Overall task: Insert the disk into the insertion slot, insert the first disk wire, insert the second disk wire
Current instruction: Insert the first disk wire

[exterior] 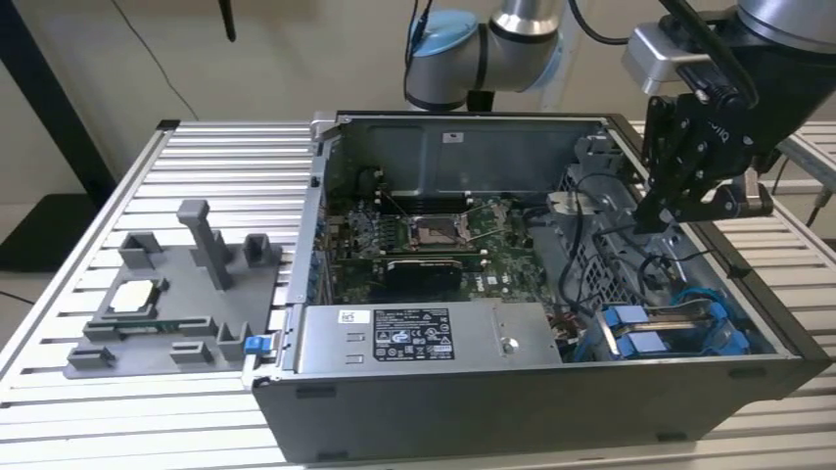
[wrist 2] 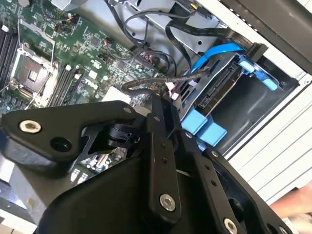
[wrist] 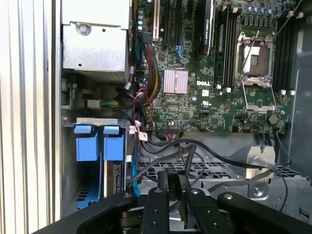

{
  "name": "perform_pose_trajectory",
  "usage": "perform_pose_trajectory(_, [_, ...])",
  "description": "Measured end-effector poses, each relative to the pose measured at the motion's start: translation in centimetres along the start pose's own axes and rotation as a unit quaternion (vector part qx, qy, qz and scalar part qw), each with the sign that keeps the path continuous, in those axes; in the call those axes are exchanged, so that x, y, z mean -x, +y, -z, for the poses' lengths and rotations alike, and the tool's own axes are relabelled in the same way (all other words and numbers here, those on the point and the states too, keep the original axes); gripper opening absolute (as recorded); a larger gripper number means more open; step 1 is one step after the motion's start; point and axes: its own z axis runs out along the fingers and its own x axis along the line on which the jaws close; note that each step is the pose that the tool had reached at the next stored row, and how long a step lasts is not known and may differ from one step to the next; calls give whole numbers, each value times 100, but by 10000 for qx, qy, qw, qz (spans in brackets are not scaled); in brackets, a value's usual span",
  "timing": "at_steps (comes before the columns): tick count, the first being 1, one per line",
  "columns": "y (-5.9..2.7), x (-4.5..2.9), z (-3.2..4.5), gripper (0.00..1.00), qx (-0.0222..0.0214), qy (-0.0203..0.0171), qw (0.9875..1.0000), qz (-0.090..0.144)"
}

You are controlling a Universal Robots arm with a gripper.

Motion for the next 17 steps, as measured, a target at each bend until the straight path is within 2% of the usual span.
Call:
perform_pose_trajectory(4, [-31,-54,0,0,11,1,10000,-2])
perform_pose_trajectory(14, [-117,-289,-9,0,38,0,10000,-6])
perform_pose_trajectory(17, [-122,-309,-13,0,39,0,10000,-7])
